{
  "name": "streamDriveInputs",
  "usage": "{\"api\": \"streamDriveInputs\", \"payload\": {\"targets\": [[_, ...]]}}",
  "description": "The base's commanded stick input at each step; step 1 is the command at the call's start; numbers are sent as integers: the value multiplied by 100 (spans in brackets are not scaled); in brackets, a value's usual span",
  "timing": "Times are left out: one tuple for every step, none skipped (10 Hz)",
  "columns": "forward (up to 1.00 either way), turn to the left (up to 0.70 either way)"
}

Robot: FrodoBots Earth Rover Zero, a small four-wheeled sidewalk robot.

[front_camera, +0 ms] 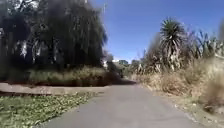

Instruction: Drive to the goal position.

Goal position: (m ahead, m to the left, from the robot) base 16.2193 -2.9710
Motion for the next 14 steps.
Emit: {"api": "streamDriveInputs", "payload": {"targets": [[85,0],[85,0],[85,0],[85,0],[85,0],[85,0],[85,0],[85,0],[85,0],[85,-34],[85,-34],[85,0],[85,0],[85,0]]}}
